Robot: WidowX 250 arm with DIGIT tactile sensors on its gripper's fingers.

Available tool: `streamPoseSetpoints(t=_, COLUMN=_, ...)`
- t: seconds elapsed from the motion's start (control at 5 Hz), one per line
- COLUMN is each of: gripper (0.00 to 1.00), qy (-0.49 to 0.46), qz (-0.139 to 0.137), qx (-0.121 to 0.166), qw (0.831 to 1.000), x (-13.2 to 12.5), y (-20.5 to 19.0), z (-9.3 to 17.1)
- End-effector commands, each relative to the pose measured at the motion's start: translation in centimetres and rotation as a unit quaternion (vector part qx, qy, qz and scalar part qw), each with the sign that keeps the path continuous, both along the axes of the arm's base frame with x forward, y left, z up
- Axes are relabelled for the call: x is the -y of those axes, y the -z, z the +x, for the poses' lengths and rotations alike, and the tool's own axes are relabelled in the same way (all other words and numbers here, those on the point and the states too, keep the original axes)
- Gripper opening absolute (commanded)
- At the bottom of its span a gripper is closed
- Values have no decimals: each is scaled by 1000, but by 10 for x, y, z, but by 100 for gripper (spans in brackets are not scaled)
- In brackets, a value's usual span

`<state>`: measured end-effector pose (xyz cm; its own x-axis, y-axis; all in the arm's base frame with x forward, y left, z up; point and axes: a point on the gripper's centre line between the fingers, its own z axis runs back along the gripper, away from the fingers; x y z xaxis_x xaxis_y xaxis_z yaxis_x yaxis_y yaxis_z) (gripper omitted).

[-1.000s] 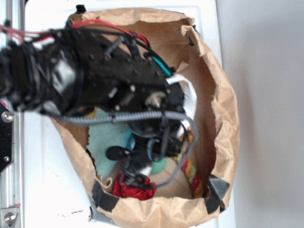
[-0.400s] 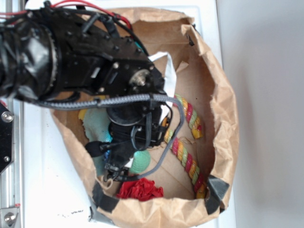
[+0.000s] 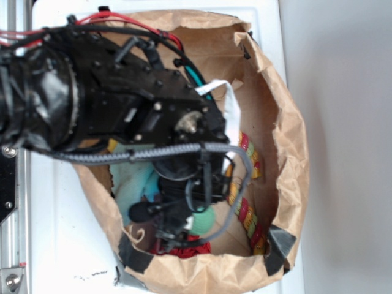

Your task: Grab the green ball.

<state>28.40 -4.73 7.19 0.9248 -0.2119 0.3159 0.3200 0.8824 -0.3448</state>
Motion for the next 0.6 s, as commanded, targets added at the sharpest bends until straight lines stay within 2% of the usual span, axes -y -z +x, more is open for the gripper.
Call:
streamPoseSetpoints(t=0.0, gripper=100, qy=-6, qz=13, qx=27, qw=1000, x=-5, y=-19, z=10)
streamPoseSetpoints(t=0.4, gripper=100, qy=-17, qz=23, qx=22, qw=999, x=-11, y=-13, z=14)
